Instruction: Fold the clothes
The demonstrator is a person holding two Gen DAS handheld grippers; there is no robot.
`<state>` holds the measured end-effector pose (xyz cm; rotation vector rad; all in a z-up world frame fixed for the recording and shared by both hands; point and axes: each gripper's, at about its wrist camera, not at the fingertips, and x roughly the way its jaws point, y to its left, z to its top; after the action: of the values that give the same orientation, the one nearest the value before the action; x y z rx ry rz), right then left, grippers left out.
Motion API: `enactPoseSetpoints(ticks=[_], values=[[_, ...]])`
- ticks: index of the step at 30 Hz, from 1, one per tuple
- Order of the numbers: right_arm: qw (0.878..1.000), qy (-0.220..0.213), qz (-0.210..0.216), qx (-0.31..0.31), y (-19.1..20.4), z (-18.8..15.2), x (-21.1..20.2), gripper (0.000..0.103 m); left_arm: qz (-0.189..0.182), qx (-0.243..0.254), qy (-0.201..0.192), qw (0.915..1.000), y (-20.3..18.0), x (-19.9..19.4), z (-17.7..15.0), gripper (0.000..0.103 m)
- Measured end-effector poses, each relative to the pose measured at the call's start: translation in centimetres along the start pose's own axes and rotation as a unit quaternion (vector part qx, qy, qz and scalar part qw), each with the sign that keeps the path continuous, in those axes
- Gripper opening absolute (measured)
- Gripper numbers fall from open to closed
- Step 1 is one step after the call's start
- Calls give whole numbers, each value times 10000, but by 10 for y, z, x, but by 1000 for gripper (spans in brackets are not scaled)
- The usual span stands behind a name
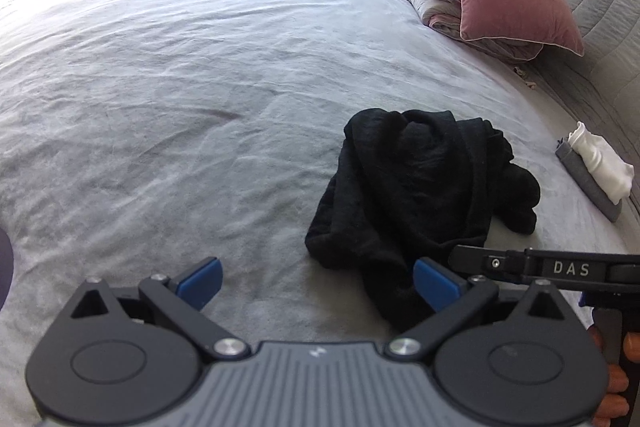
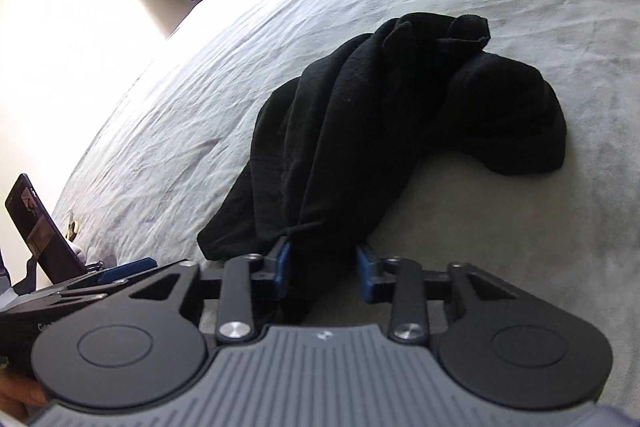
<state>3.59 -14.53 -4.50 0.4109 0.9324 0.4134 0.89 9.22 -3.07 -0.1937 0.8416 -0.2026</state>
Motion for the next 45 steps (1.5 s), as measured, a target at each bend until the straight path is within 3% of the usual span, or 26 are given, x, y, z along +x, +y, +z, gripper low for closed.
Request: enactPoseSetpoints(ticks=[1,17,24,36,39,41,45], values=[[10000,1,46,24,0,0,-1,14,-17,6,-21,10000,0,0,0,98],[9970,-706,-323,-56,-36,3,-78,11,19,49,-196,9998,-16,13,3,94],[9918,-855,-942,155,-77,3,-105,11,41,-29,-203,9998,-28,27,7,94],[9721,-985,-2092,395,-142,-5,-141,11,112,-140,-318,9993,-35,30,13,94],[9723,-953,-2087,451,-149,-9,-144,11,111,-179,-255,9995,-38,36,13,94],[9748,-924,-1956,554,-151,-10,-145,18,88,-195,-225,9995,-41,39,13,94],[9761,-952,-1880,538,-148,-10,-147,23,-80,-246,-106,9996,-48,46,13,85]])
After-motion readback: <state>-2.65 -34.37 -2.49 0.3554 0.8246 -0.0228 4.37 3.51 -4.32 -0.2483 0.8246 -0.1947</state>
